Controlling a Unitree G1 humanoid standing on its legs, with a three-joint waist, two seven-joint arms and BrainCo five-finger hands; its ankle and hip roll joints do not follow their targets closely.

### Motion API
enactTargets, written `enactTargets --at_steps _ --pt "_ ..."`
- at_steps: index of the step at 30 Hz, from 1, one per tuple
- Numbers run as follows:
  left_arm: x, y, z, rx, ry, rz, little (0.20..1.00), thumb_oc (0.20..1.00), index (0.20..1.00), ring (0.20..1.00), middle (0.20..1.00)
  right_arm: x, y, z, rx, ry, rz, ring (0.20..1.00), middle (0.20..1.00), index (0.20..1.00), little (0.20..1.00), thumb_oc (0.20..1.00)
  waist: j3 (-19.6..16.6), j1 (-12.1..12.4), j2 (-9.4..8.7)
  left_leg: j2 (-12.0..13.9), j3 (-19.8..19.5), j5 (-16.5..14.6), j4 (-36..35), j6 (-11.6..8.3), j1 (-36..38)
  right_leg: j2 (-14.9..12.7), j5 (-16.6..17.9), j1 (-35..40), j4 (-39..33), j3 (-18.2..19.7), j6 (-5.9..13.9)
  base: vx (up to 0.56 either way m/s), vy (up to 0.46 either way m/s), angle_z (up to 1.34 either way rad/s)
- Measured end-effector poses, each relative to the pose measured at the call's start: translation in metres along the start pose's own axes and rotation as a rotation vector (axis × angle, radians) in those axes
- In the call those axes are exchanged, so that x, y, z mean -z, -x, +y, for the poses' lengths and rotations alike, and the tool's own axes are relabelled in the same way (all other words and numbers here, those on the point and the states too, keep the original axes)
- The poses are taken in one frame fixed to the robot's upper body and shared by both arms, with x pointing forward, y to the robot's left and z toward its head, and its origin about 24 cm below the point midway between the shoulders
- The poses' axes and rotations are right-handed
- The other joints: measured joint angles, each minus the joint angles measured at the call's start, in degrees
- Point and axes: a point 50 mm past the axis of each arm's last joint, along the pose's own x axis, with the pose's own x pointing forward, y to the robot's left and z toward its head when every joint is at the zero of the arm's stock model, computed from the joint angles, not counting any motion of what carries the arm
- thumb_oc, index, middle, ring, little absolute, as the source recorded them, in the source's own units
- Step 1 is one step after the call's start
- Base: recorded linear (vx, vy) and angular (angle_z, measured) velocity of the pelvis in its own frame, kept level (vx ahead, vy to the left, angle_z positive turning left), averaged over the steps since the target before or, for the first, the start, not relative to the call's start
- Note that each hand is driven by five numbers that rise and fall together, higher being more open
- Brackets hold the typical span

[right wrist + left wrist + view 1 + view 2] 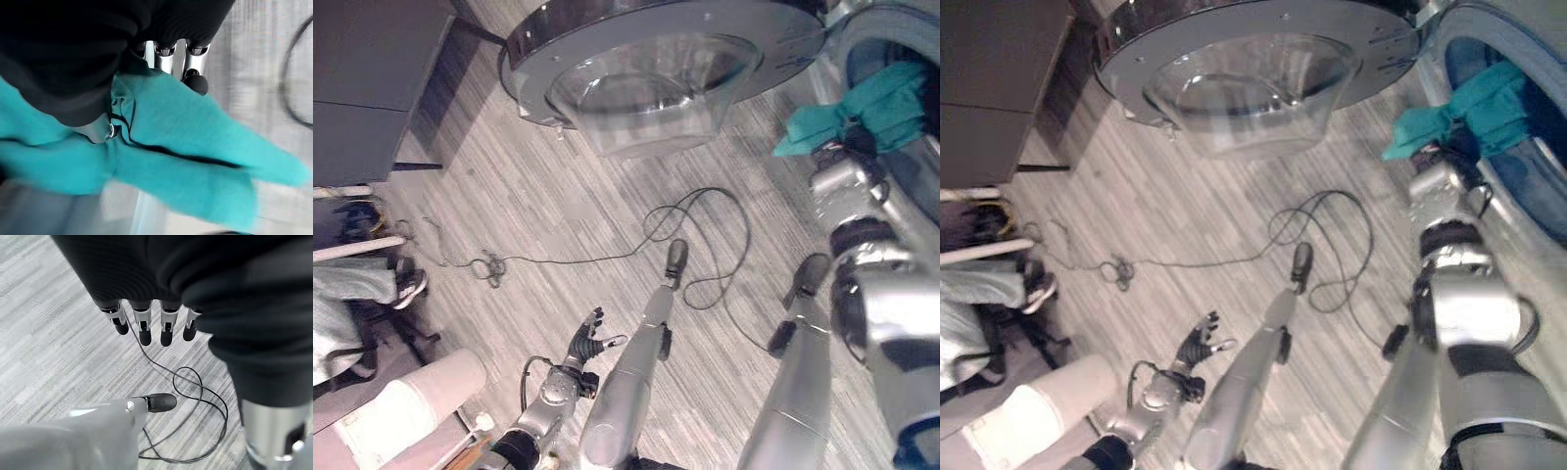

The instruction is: Grab the laundry basket,head to the washer,open it,put in the laundry and shut it.

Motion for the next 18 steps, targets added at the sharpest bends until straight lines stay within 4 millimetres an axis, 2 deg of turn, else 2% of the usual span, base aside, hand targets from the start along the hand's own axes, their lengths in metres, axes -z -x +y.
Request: enactTargets --at_steps 1,2,3,6,9,10,11,13,14,16,18 --pt "0.003 0.000 0.003 -0.008 -0.009 0.015 1.000 1.000 1.000 1.000 1.000 -0.031 -0.007 0.001 0.037 -0.044 -0.113 0.200 0.200 0.200 0.200 0.200 0.37 -1.02 -0.82 -0.01 0.00 -0.15 -0.08 0.24 0.94 -0.01 0.50 1.55 -1.22 -0.14 0.22 0.04 0.017 -0.04" --pt "0.007 0.001 0.005 -0.016 -0.015 0.037 1.000 1.000 1.000 1.000 1.000 -0.070 -0.015 0.002 0.100 -0.101 -0.212 0.200 0.200 0.200 0.200 0.200 0.24 -1.59 -1.28 -0.18 0.03 -0.17 -0.23 0.52 1.68 -0.08 1.10 2.65 -2.37 -0.16 0.54 0.01 0.017 -0.07" --pt "0.008 0.001 0.005 -0.014 -0.019 0.043 1.000 1.000 1.000 1.000 1.000 -0.089 -0.017 -0.006 0.141 -0.082 -0.364 0.200 0.200 0.200 0.200 0.200 0.17 -1.07 -1.36 -0.40 0.33 -0.35 -0.25 0.83 1.90 -0.12 1.32 2.99 -3.14 0.06 0.85 0.02 0.035 -0.11" --pt "0.011 0.003 0.014 -0.049 -0.036 0.057 1.000 1.000 1.000 1.000 1.000 -0.092 -0.018 -0.002 0.223 -0.066 -0.332 0.200 0.200 0.200 0.200 0.200 0.20 -1.39 -1.40 -0.80 1.08 -0.24 -0.53 1.46 1.57 -0.32 2.70 2.92 -4.92 0.59 1.38 0.02 0.026 -0.09" --pt "0.009 0.003 0.026 -0.093 -0.035 0.049 1.000 1.000 1.000 1.000 1.000 -0.086 -0.017 0.003 0.239 0.092 -0.335 0.200 0.200 0.200 0.200 0.200 0.19 -1.65 -1.40 -1.21 2.05 -0.19 -0.75 1.61 1.68 -0.42 3.55 2.92 -6.13 1.66 1.88 0.01 0.009 -0.11" --pt "0.009 0.003 0.027 -0.098 -0.034 0.047 1.000 1.000 1.000 1.000 1.000 -0.085 -0.016 0.006 0.226 0.155 -0.352 0.633 0.633 0.633 0.633 0.633 0.19 -1.68 -1.39 -1.22 2.29 -0.18 -0.76 1.62 1.67 -0.37 3.81 2.92 -6.46 1.80 1.93 -0.01 0.005 -0.10" --pt "0.009 0.003 0.027 -0.098 -0.034 0.047 1.000 1.000 1.000 1.000 1.000 -0.080 -0.015 0.010 0.198 0.267 -0.372 1.000 1.000 1.000 1.000 1.000 0.19 -1.70 -1.39 -1.22 2.62 -0.16 -0.77 1.66 1.63 -0.30 4.04 2.81 -6.74 2.02 1.94 -0.01 -0.005 -0.10" --pt "0.008 0.002 0.026 -0.090 -0.039 0.044 1.000 1.000 1.000 1.000 1.000 -0.071 -0.018 0.010 0.153 0.496 -0.389 1.000 1.000 1.000 1.000 1.000 0.19 -1.56 -1.39 -1.11 3.09 -0.15 -0.77 1.67 1.64 -0.04 4.55 2.80 -7.28 2.39 1.98 -0.01 -0.006 -0.10" --pt "0.007 0.002 0.025 -0.086 -0.042 0.040 1.000 1.000 1.000 1.000 1.000 -0.069 -0.021 0.010 0.144 0.551 -0.361 1.000 1.000 1.000 1.000 1.000 0.18 -1.41 -1.37 -1.08 3.24 -0.12 -0.76 1.70 1.55 0.06 4.79 2.69 -7.47 2.53 1.93 -0.01 -0.001 -0.09" --pt "0.005 0.000 0.025 -0.082 -0.044 0.035 1.000 1.000 1.000 1.000 1.000 -0.065 -0.023 0.011 0.116 0.589 -0.297 1.000 1.000 1.000 1.000 1.000 0.18 -1.24 -1.37 -1.10 3.51 -0.06 -0.81 1.78 1.34 0.20 4.91 2.23 -7.50 3.09 1.95 0.00 0.000 -0.06" --pt "0.005 0.000 0.025 -0.082 -0.043 0.036 1.000 1.000 1.000 1.000 1.000 -0.059 -0.021 0.017 0.076 0.556 -0.265 1.000 1.000 1.000 1.000 1.000 0.17 -1.41 -1.35 -1.07 3.73 -0.06 -0.80 1.78 1.37 0.31 4.98 2.19 -7.56 3.29 1.95 -0.01 0.009 -0.05"
